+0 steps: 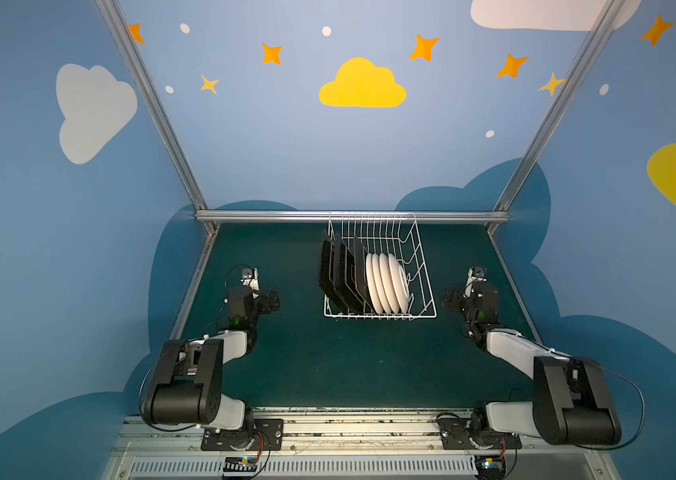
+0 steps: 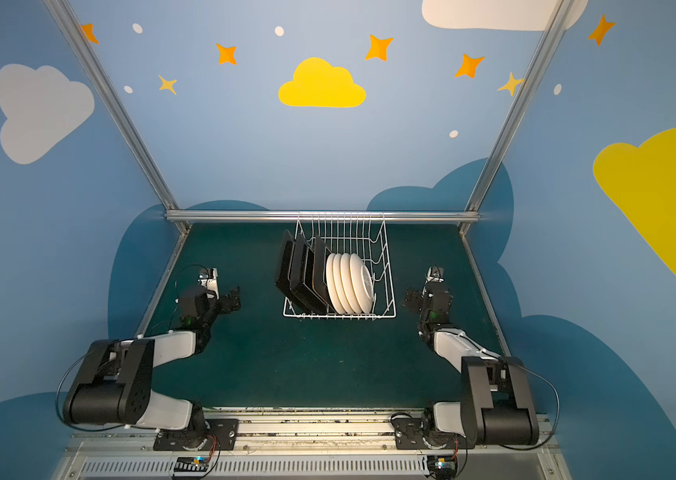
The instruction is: Unload the plates from the dish rack
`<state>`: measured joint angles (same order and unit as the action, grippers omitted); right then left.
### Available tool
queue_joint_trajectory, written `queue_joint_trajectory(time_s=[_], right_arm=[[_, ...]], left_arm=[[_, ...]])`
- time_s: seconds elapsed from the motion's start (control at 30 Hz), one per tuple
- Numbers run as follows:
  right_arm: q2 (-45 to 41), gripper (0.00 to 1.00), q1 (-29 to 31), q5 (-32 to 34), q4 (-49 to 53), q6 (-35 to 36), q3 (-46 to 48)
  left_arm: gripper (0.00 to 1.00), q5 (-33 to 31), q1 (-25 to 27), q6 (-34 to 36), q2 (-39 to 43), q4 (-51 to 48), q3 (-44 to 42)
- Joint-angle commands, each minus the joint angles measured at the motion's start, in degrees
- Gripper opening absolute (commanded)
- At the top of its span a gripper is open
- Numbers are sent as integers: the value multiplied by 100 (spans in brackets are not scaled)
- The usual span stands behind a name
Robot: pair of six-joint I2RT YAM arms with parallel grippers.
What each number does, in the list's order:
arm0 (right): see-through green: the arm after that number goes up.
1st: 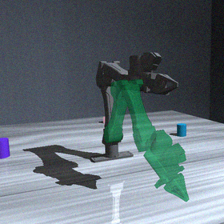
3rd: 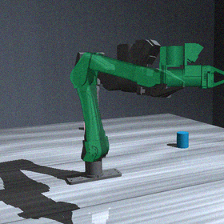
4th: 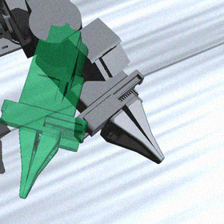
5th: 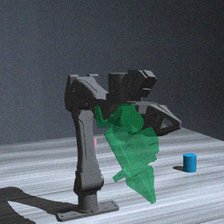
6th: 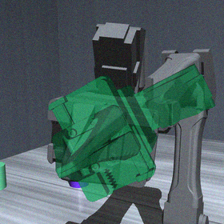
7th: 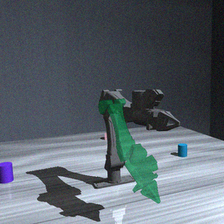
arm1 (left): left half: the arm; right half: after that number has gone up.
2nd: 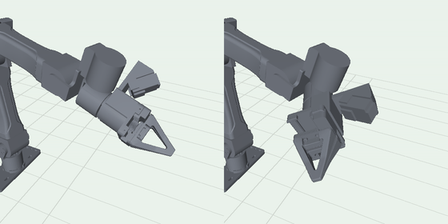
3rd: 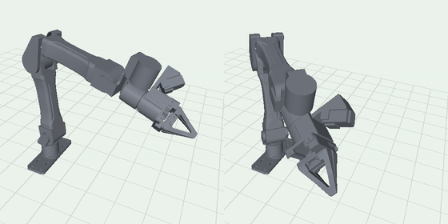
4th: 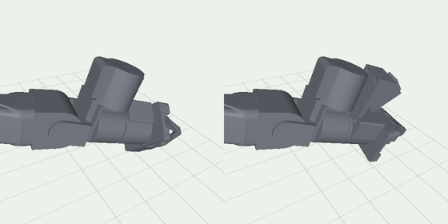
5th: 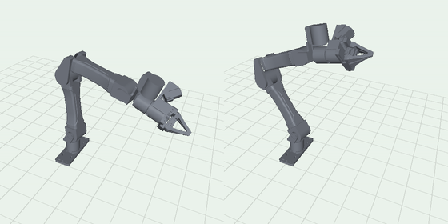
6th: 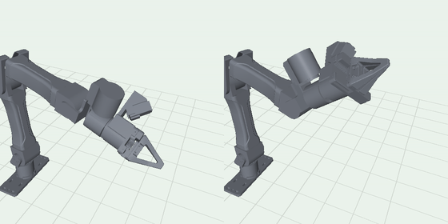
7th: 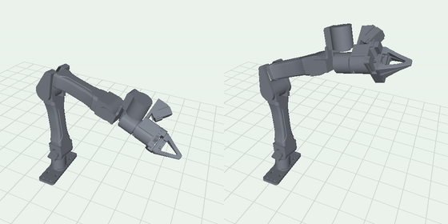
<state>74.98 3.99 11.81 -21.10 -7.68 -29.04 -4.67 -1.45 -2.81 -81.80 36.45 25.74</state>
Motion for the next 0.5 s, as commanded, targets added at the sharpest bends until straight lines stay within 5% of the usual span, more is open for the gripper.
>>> queue_joint_trajectory(time_s=[0.0,0.47], right_arm=[[-421,95,15,110,503,43,-193],[-1909,94,7,-423,1929,-121,-766]], left_arm=[[100,154,5,69,532,-688,209],[100,1363,16,-305,2123,-4169,2283]])
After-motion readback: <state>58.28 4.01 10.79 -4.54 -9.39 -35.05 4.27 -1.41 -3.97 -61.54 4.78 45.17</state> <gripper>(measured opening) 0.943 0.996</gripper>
